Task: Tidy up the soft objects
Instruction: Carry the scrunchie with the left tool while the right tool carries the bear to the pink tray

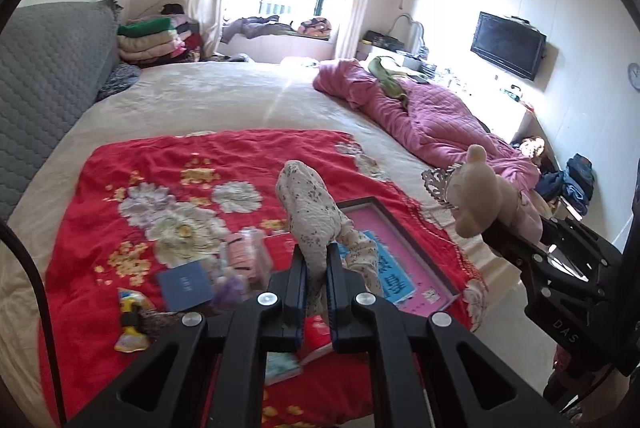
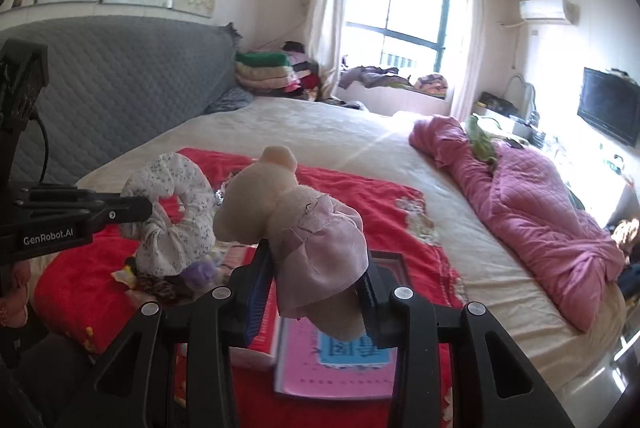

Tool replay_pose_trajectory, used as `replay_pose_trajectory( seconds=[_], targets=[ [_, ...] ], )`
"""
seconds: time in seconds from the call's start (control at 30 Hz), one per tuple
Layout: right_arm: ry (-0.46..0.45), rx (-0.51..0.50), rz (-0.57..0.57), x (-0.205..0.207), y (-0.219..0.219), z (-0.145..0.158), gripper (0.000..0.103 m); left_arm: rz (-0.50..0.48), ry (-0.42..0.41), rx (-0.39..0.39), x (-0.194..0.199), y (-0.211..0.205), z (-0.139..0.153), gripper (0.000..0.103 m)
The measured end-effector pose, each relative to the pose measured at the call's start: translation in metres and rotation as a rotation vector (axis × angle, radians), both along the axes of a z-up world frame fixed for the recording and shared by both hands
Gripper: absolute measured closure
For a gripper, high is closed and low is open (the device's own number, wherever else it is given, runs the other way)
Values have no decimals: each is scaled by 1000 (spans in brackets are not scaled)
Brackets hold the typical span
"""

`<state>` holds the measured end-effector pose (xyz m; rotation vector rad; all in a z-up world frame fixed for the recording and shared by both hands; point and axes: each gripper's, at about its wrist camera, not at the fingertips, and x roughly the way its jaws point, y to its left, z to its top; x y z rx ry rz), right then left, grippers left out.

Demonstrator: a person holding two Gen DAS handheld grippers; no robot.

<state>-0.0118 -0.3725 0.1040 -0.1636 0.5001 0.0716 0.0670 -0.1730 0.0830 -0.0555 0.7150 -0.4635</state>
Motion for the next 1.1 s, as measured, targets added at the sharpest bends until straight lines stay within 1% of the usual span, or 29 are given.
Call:
replay_pose_trajectory(
  seconds=[0.1, 0.23, 0.4, 0.5, 0.6, 0.67, 0.73, 0.87, 1.1],
  targets=[
    [16, 5, -38, 6, -21, -7, 63, -17, 17, 9, 4, -21, -8, 94],
    [57, 34, -83, 17, -45, -26, 63, -37, 60, 10, 12, -49, -29, 94],
    [143, 52, -143, 35, -68, -66, 62, -69, 133, 14, 22, -82, -63, 94],
    [192, 86, -165, 45, -82, -92, 62, -81, 164, 29, 29, -99, -86, 94],
    [242, 99, -193, 53, -90, -117, 62, -97, 192, 57, 36, -115, -106, 94],
    [266, 113, -190, 56, -97, -131, 61, -114, 210, 76, 41, -126, -119, 94],
    [289, 107, -193, 60, -102, -143, 61, -122, 216, 99, 43, -135, -128, 94],
    [323, 86, -213, 70, -110, -166, 60, -144, 244, 116, 44, -147, -143, 94],
    [368, 94, -226, 84, -121, -187, 60, -154, 291, 122, 52, -157, -164, 94]
  ],
)
